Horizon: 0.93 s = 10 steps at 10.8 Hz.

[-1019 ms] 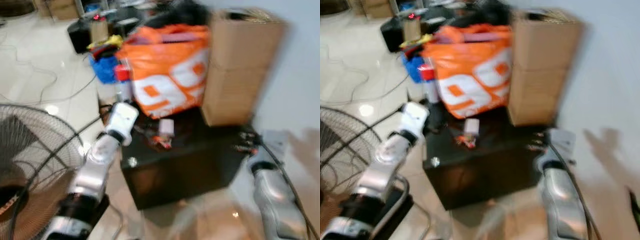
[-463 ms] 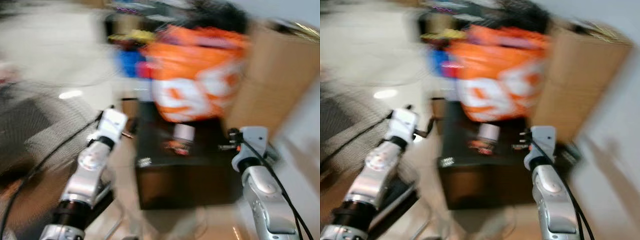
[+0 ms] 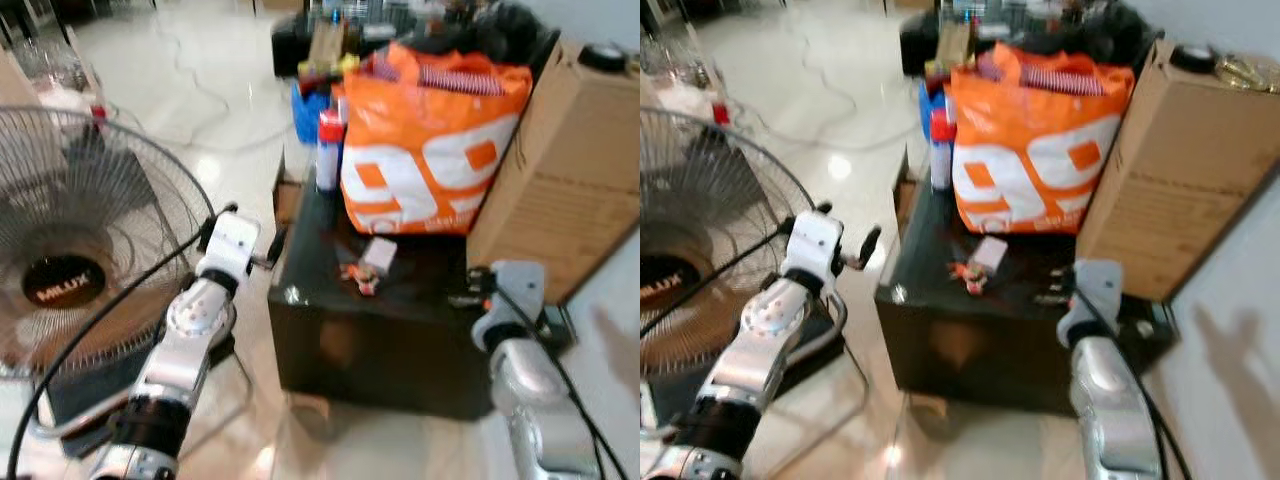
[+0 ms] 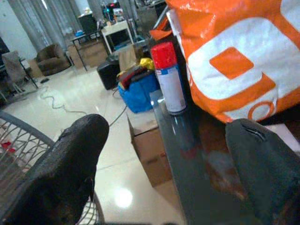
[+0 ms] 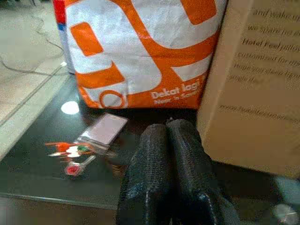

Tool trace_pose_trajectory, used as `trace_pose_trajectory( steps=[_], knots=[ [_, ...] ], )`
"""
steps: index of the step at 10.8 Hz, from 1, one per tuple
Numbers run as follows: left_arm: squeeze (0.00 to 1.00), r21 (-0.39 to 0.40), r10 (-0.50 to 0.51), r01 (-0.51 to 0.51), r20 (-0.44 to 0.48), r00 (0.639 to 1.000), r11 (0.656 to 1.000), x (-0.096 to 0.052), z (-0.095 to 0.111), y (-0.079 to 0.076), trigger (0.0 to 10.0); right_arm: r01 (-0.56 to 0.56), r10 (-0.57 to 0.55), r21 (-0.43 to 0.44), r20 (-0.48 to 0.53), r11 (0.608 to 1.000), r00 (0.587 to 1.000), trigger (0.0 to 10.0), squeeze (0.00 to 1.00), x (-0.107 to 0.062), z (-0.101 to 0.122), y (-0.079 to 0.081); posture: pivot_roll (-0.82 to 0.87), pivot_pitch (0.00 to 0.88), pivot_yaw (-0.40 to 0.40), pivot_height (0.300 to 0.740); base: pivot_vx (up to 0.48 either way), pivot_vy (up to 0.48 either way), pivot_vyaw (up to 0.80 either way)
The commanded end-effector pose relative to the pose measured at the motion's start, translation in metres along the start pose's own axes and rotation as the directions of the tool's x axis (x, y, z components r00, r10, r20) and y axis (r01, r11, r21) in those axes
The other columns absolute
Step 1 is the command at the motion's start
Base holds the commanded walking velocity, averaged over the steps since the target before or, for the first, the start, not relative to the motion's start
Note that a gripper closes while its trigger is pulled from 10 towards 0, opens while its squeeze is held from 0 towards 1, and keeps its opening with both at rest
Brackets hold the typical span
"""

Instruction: Hang keys on a hook

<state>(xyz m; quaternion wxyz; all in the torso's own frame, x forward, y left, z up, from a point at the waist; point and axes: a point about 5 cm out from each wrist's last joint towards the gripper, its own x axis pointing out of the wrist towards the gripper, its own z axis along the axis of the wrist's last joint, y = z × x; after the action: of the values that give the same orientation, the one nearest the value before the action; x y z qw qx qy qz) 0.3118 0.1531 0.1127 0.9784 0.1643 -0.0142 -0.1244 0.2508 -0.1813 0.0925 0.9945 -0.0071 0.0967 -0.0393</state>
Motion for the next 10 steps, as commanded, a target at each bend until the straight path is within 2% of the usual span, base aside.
trace_pose_trajectory(
  steps=[1,3,10],
  knots=[
    [0.23,-0.005,-0.017,0.017,0.024,1.0,1.0,0.0024,0.0045,-0.0013,10.0,0.015,-0.015,0.007,0.018,1.0,1.0,10.0,0.0,-0.0008,0.0044,-0.0038,-0.08,0.0,0.034,0.74,0.0,0.0,0.0],
    [0.24,-0.029,-0.034,0.035,0.013,0.999,0.999,0.0039,0.0044,-0.0028,10.0,0.033,-0.034,0.018,0.022,0.999,0.999,10.0,0.0,-0.0031,0.0044,-0.0066,-0.09,0.0,0.043,0.74,0.3,0.0,0.0],
    [0.24,-0.035,-0.025,0.025,0.008,1.0,0.999,0.0014,0.0028,0.001,10.0,0.062,-0.063,0.03,0.042,0.998,0.997,10.0,0.0,-0.0023,0.0076,-0.0086,-0.08,0.0,0.035,0.74,0.357,0.0,0.0]
  ],
)
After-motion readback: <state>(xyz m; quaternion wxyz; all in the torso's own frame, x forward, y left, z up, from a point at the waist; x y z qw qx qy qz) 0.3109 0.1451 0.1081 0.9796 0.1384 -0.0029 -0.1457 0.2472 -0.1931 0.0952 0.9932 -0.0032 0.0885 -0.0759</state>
